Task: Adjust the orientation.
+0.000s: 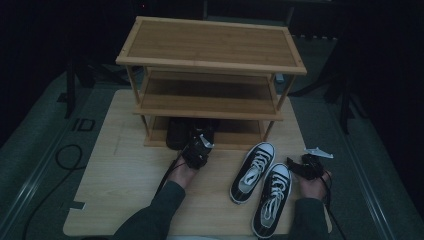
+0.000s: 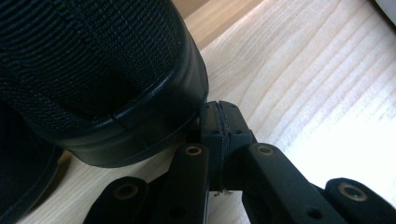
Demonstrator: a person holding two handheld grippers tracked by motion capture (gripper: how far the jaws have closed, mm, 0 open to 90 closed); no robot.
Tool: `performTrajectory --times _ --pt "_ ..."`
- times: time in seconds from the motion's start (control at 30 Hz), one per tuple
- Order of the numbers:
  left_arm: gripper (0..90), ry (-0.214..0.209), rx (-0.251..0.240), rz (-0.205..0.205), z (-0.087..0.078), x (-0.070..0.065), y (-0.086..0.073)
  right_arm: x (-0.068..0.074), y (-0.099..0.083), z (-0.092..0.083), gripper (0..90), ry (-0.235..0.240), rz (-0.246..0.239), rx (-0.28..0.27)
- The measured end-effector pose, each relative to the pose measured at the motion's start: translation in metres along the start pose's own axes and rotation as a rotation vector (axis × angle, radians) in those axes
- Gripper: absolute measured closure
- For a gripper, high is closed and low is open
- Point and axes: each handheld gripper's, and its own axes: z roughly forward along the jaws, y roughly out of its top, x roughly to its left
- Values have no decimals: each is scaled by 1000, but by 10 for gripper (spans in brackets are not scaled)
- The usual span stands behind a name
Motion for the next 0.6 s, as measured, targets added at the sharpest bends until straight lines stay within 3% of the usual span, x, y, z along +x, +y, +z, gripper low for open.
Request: performTrajectory --times 0.47,0.6 --pt "880 -16 -17 -43 6 4 4 0 0 0 336 0 1 0" --pt "827 -34 -41 -27 4 2 4 0 0 0 336 0 1 0"
